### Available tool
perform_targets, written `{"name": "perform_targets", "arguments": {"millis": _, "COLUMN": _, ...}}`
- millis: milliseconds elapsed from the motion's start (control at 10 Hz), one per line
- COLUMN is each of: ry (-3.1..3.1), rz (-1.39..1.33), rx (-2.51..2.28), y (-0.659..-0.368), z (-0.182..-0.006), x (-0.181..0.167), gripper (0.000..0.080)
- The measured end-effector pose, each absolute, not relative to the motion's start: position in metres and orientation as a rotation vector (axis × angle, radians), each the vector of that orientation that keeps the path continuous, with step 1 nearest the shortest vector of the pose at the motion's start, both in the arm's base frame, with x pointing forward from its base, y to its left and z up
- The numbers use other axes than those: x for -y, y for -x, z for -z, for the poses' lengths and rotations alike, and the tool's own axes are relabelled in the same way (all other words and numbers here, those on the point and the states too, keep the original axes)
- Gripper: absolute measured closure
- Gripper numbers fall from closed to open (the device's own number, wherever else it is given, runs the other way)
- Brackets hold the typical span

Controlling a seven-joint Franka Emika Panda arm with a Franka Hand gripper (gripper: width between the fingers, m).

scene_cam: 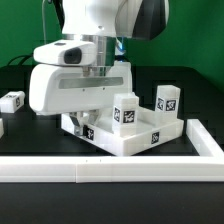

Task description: Assemble square table

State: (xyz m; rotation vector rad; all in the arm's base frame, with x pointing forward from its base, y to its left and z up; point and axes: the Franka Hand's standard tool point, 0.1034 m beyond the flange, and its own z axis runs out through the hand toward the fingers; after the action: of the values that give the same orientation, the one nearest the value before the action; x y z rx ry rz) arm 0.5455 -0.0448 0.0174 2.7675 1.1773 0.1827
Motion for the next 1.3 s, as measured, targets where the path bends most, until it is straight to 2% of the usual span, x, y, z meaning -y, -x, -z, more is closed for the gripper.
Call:
{"name": "perform_targets", "arguments": {"millis": 900, "ry": -2.347, "rz": -0.103, "rx": -1.804, "y": -0.547, "z": -0.019, "x": 0.052, "gripper": 0.0727}}
{"name": "perform_targets", "arguments": {"millis": 1300, "ry": -2.048, "rz": -0.028, "rx": -2.124, "y": -0.562, "z": -0.022, "x": 0.029, "gripper": 0.0728}}
